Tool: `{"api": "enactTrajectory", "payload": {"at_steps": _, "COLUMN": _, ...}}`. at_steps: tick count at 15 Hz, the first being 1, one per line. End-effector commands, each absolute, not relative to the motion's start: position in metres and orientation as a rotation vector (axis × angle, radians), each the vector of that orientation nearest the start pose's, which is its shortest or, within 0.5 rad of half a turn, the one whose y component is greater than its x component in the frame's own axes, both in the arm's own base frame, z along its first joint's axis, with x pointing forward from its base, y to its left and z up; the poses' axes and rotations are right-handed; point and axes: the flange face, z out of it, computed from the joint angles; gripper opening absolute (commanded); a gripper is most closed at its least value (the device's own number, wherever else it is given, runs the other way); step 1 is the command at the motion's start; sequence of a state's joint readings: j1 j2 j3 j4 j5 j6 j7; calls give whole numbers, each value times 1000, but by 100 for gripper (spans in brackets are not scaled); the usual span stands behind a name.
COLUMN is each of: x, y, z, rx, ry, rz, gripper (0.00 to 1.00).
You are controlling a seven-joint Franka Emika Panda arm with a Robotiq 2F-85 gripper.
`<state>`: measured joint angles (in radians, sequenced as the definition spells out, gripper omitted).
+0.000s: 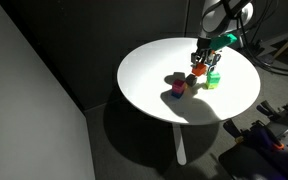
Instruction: Put the orange block on the grey block
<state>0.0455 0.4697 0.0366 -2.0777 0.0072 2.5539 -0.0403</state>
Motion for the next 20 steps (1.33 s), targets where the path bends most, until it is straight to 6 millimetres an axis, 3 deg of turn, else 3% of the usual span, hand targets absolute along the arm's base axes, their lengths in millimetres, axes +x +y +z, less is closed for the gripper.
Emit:
{"api": "enactTrajectory", "payload": {"at_steps": 1, "x": 605, "y": 51, "z": 194, "rx": -3136, "ry": -161, "rz": 14, "gripper": 31}}
{"api": "enactTrajectory", "payload": {"at_steps": 10, "x": 625, "y": 51, "z": 176, "rx": -3137, "ry": -164, "rz": 26, "gripper": 31}}
{"api": "enactTrajectory", "payload": {"at_steps": 20, "x": 634, "y": 49, "z": 166, "rx": -3138, "ry": -168, "rz": 50, "gripper": 31}}
